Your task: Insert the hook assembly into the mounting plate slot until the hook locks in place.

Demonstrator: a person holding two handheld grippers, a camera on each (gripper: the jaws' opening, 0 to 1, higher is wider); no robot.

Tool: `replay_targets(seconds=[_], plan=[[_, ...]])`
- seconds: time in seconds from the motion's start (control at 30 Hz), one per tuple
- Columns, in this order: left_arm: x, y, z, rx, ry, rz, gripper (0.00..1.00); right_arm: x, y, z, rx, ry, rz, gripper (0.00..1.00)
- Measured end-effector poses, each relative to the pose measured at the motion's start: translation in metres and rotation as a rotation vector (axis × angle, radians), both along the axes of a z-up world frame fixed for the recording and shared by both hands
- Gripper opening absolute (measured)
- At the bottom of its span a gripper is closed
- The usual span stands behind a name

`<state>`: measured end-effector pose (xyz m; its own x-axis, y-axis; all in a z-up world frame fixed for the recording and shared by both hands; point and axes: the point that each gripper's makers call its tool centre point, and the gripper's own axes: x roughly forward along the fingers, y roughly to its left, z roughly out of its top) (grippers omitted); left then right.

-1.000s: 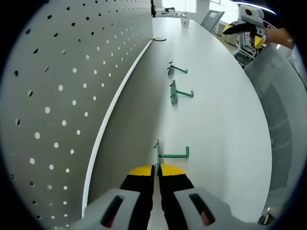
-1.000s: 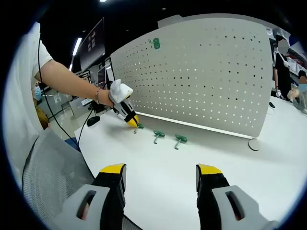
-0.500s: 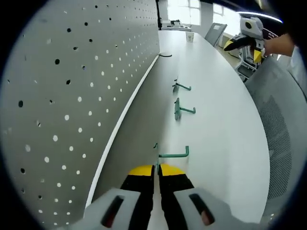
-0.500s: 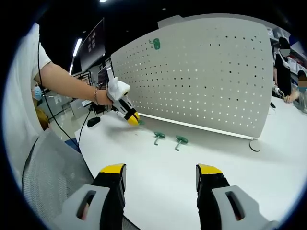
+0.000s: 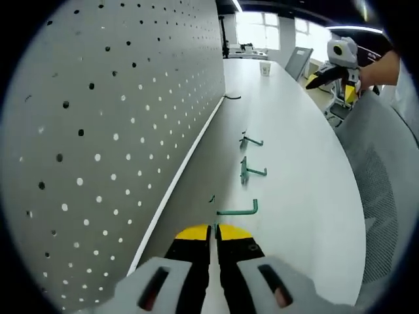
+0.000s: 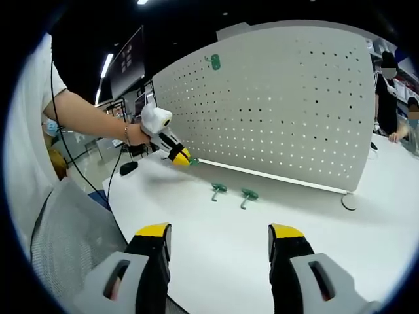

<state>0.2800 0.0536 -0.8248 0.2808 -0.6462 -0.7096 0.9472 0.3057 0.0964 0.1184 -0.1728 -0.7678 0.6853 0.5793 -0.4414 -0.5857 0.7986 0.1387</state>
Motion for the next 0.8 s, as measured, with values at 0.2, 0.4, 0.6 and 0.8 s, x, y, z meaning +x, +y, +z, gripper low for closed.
replay_targets(seconds=[0.2, 0.4, 0.6, 0.8], plan=[[0.001, -0.002, 0.015, -0.054, -0.025, 0.031, 0.03, 0.0, 0.0, 0.002, 0.003, -0.009, 0.0, 0.6], [-0.001, -0.004, 0.024, -0.089, -0.037, 0.051, 0.03, 0.001, 0.001, 0.005, 0.007, -0.016, 0.002, 0.63], [-0.002, -0.006, 0.034, -0.138, -0.048, 0.08, 0.03, 0.001, 0.003, 0.006, 0.012, -0.019, 0.001, 0.63], [-0.005, -0.006, 0.042, -0.19, -0.045, 0.119, 0.03, 0.0, 0.002, 0.008, 0.022, -0.024, -0.005, 0.63]])
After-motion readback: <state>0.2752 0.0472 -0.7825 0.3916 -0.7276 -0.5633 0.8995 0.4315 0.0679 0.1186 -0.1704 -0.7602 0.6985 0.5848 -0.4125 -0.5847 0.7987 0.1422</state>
